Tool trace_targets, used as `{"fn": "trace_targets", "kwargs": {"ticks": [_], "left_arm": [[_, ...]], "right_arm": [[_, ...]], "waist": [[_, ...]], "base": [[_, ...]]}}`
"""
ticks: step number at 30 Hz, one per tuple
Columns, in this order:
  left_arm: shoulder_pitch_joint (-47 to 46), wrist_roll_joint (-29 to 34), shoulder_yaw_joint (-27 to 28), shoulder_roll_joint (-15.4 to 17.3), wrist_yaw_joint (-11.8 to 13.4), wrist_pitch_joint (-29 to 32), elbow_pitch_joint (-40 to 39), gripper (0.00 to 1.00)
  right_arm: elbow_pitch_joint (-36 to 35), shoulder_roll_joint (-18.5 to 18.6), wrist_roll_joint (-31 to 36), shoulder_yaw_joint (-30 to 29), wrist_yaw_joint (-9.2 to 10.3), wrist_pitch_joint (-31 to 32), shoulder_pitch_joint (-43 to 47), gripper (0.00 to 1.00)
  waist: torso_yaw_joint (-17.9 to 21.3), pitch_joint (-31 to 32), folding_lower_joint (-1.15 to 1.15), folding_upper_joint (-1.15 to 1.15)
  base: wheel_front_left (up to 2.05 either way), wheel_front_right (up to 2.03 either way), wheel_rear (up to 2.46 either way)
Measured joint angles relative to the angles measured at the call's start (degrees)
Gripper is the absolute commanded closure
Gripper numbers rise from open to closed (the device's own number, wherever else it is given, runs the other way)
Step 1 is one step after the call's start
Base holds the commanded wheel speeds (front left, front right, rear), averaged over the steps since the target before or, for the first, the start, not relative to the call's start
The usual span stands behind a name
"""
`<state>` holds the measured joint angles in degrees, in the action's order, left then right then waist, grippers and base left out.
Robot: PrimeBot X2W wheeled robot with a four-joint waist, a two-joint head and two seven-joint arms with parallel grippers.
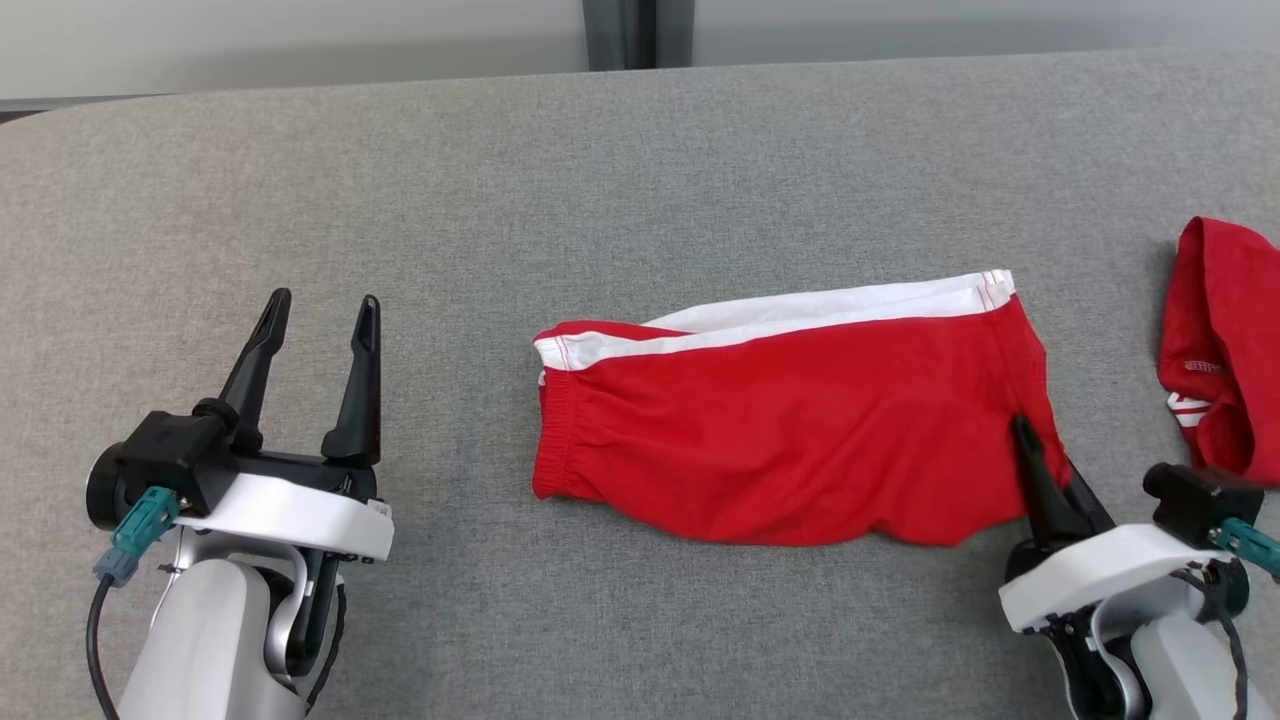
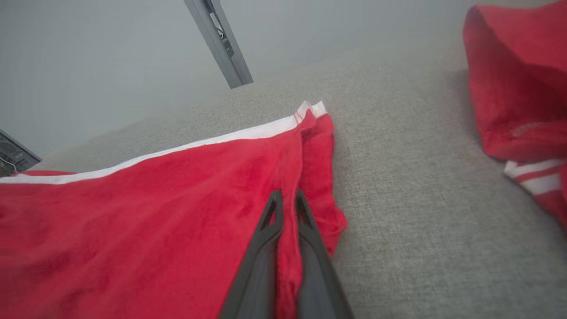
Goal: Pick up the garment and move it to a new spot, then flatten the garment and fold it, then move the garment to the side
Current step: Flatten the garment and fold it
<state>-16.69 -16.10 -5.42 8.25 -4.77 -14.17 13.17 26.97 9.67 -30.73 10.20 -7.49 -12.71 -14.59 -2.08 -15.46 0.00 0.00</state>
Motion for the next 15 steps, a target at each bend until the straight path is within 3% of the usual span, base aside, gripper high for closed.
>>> {"fn": "trace_targets", "kwargs": {"ticks": [6,11,15], "left_arm": [[0.1,-0.1,-0.2,0.2,0.3,0.1,-0.6,0.00],[0.0,-0.1,-1.0,0.1,0.3,0.5,-0.8,0.00],[-0.5,-0.5,-1.9,-0.3,0.2,0.5,-0.5,0.00]], "right_arm": [[-8.3,-2.8,5.0,3.1,0.01,2.0,-2.8,1.00],[-15.7,-5.7,6.3,15.2,0.00,6.8,-6.5,1.00],[-15.3,-6.5,4.4,24.5,0.00,8.9,-9.9,1.00]], "waist": [[0.6,0.2,0.00,0.00],[0.3,0.0,0.00,0.00],[-1.0,-0.2,0.00,0.00]], "base": [[0.00,0.00,0.00],[0.00,0.00,0.00],[0.00,0.00,0.00]]}}
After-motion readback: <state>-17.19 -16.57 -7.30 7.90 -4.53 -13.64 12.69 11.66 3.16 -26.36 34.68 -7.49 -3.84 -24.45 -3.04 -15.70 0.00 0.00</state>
